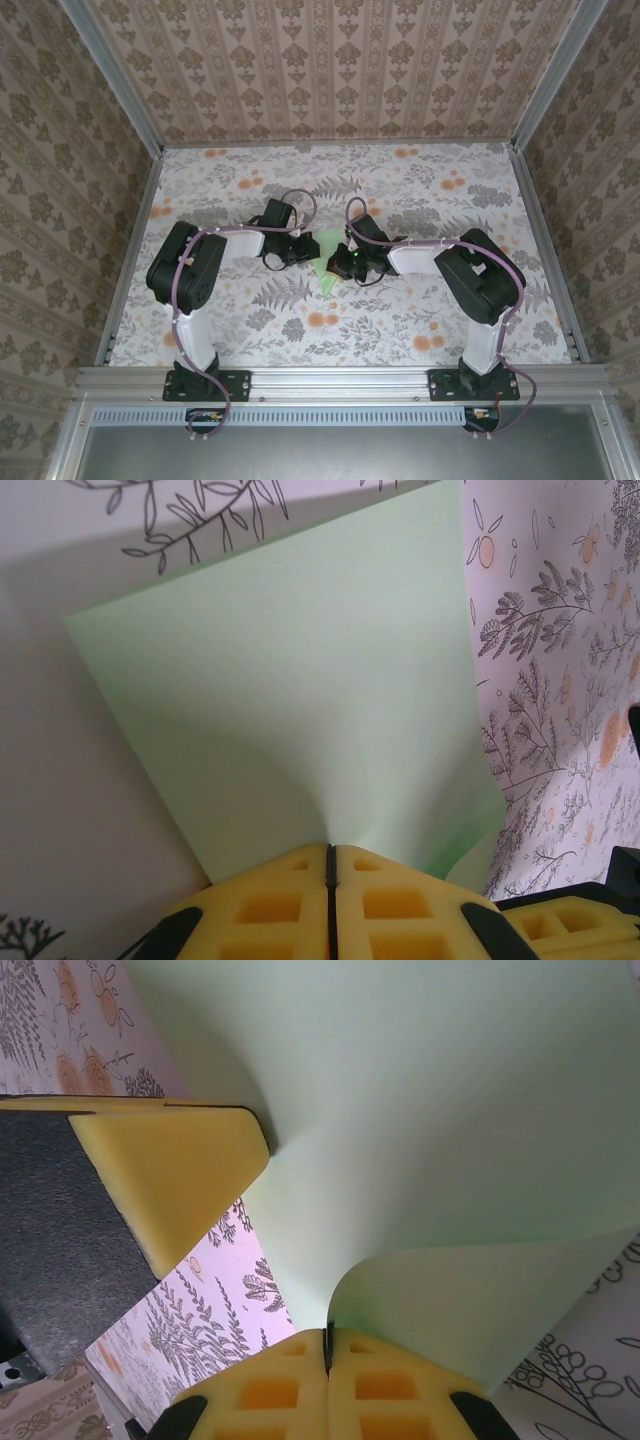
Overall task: Fold a paper plane with a square sheet of paper (pick it up from the middle)
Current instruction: Third fold the triangle at the center of the table.
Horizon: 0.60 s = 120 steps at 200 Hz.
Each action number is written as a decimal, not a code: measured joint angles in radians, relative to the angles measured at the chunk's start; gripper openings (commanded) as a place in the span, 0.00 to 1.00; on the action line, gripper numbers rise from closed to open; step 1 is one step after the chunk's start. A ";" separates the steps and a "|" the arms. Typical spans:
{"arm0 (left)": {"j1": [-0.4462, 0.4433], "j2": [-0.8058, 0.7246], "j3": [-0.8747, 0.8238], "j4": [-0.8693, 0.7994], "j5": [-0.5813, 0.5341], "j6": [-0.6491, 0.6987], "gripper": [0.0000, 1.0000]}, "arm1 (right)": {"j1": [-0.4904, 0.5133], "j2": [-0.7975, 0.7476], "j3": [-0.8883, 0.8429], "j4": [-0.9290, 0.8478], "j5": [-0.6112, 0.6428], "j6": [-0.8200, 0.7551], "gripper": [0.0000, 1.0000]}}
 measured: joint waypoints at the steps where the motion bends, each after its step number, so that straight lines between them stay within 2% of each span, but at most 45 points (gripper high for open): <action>1: 0.000 0.000 0.000 0.000 0.000 0.000 0.09 | 0.000 0.000 0.000 0.000 0.000 0.000 0.05; 120: 0.000 0.000 0.000 0.000 0.000 0.000 0.08 | 0.000 0.018 0.031 -0.004 0.000 -0.005 0.06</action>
